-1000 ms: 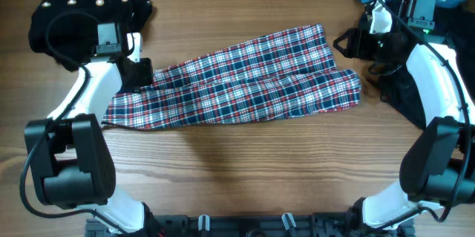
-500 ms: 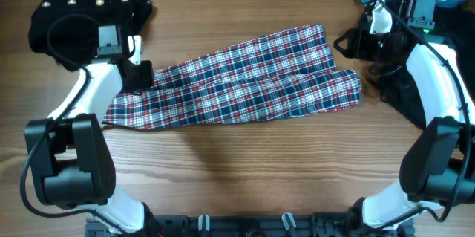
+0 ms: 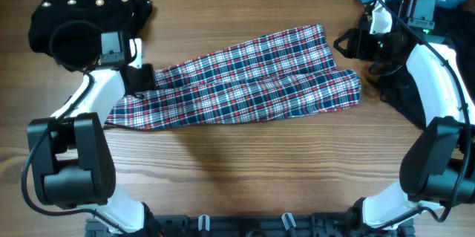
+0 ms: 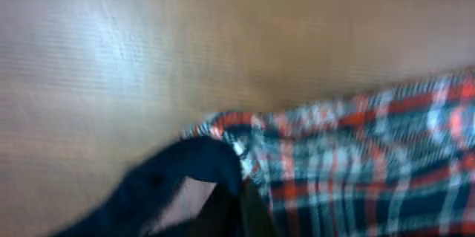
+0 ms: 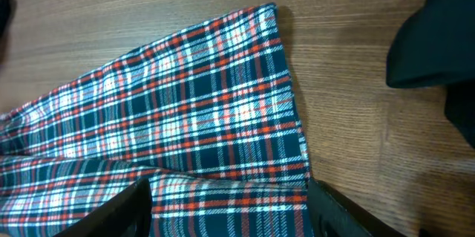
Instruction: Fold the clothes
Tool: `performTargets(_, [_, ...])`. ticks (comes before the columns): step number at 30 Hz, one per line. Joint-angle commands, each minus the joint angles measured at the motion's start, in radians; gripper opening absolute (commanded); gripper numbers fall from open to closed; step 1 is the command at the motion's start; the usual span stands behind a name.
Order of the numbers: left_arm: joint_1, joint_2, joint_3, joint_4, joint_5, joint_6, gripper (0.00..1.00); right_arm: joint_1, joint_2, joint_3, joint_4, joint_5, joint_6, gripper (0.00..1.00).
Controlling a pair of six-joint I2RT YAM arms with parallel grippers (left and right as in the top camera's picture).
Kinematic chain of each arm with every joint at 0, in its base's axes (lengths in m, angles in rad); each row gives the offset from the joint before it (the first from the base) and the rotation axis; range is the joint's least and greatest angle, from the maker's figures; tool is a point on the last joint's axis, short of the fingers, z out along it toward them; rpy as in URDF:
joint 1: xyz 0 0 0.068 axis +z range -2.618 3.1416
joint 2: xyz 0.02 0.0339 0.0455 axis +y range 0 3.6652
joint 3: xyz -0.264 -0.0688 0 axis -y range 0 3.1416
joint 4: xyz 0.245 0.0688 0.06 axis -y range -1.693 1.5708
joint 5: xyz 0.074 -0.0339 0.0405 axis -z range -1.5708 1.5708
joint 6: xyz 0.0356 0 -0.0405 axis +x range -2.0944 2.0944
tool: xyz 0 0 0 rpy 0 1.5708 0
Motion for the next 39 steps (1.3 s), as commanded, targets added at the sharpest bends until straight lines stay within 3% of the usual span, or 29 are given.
performTargets(1, [-0.005,0.013,-0.005,0.087,-0.025,-0.068,0.04,0.004,0.015,0.018,-0.003,0.014,-0.003,0.67])
performTargets(15, [-0.005,0.013,-0.005,0.378,-0.121,-0.104,0.04,0.004,0.015,0.018,0.005,0.019,0.005,0.67])
performTargets(16, [-0.005,0.013,-0.005,0.378,-0.121,-0.104,0.08,0.004,0.015,0.018,0.004,0.031,0.02,0.67])
performTargets(18, [-0.006,0.013,-0.005,0.364,-0.116,-0.104,0.38,0.004,0.016,0.018,0.005,0.071,0.051,0.67])
performTargets(19, [-0.006,0.013,-0.005,0.354,-0.116,-0.104,0.49,0.004,0.019,0.018,0.005,0.074,0.05,0.67])
performTargets(21, [-0.006,0.013,-0.005,0.332,-0.116,-0.104,0.64,0.004,0.025,0.018,0.003,0.07,0.051,0.67])
performTargets(23, [-0.006,0.013,-0.005,0.317,-0.116,-0.104,0.72,0.004,0.029,0.018,0.001,0.039,0.049,0.67])
performTargets(28, [-0.005,0.011,-0.004,0.299,-0.117,-0.103,0.77,0.008,0.03,0.018,0.032,-0.041,0.05,0.69])
performTargets(39, [-0.005,-0.026,0.011,0.259,-0.126,-0.103,0.76,0.009,0.143,0.018,0.224,-0.182,0.077,0.76])
